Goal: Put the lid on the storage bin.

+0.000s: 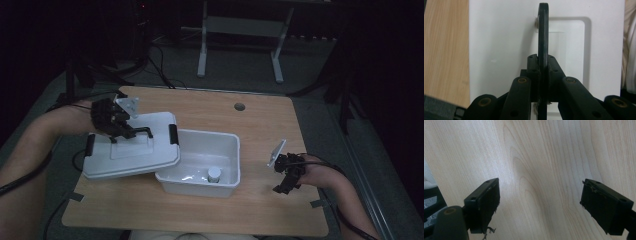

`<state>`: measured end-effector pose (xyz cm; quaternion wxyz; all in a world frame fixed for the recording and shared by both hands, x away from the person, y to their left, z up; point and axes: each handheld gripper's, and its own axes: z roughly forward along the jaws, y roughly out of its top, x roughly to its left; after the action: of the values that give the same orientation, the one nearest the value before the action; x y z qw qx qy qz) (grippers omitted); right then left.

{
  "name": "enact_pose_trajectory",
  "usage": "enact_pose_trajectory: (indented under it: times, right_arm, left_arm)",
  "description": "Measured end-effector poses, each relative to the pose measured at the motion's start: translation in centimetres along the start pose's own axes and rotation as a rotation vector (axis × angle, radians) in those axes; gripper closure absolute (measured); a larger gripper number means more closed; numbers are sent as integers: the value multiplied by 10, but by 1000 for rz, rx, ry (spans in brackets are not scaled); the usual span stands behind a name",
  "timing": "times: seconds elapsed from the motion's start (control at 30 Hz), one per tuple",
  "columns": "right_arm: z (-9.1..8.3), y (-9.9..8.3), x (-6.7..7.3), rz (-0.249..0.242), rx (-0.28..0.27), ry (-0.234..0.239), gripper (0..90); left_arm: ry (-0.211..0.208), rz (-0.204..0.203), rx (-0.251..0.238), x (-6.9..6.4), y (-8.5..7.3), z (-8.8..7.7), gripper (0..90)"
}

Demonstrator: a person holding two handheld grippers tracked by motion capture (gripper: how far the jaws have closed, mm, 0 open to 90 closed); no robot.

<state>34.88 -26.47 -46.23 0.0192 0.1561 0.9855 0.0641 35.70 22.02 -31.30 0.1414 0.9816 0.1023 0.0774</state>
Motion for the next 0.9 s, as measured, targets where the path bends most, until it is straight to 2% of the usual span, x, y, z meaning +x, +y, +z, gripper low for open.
enact_pose_trajectory:
  times: [0.3, 0.5, 0.7, 0.9]
  right_arm:
    - [2, -3, 0, 3, -3, -2, 154]
    - [3, -5, 1, 3, 0, 3, 153]
    - [3, -8, 1, 7, 3, 0, 153]
    - [3, -8, 1, 9, -6, -2, 154]
  left_arm:
    - [-24, 72, 2, 0, 43, 13, 834]
    - [-40, 114, 8, -1, 66, 24, 834]
    - [-51, 134, -3, -1, 87, 33, 834]
    - [-58, 174, 7, -5, 112, 42, 834]
